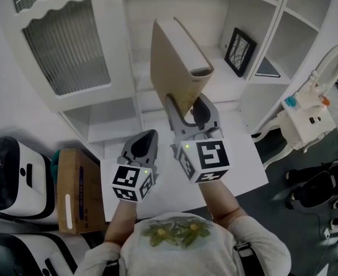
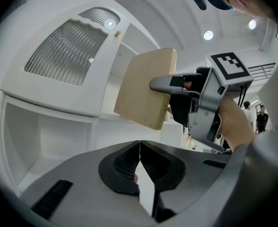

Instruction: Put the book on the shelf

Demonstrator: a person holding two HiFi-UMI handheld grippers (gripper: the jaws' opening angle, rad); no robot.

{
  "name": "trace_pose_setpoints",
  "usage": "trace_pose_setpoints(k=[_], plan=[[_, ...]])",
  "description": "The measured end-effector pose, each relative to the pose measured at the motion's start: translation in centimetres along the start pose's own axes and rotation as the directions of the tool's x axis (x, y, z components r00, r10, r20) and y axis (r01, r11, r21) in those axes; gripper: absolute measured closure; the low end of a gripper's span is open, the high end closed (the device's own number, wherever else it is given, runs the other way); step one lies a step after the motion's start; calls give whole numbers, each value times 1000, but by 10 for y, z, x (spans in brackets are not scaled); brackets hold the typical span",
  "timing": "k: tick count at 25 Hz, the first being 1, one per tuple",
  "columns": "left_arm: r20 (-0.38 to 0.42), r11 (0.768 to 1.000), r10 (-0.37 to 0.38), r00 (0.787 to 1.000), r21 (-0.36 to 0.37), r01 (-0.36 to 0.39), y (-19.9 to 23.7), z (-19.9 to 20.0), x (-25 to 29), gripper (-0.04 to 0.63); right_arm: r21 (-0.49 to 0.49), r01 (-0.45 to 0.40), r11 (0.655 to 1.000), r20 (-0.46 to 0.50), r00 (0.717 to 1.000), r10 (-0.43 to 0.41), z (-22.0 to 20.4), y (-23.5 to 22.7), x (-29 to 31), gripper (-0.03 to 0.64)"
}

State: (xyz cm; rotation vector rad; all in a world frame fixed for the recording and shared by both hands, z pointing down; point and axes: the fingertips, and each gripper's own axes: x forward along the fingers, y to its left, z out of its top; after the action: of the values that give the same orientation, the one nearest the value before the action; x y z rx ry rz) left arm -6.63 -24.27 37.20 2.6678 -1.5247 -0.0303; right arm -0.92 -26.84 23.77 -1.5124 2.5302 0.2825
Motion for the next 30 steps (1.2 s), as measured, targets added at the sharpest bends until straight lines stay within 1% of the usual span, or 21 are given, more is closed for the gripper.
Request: trace_pose_setpoints(k=[10, 17, 30], plan=[[-8, 1000, 2, 1000, 1, -2, 7, -2, 8, 567, -20, 10, 1000, 23, 1000, -9, 5, 0, 13, 397], [-7, 1000, 12, 1000, -1, -12, 16, -2, 11, 568, -6, 19, 1000, 45, 999, -18, 11, -2, 22, 397], [-14, 1000, 27, 1000, 7, -27, 28, -1, 19, 566, 28, 7, 1000, 93, 996, -9, 18, -7, 40, 397]])
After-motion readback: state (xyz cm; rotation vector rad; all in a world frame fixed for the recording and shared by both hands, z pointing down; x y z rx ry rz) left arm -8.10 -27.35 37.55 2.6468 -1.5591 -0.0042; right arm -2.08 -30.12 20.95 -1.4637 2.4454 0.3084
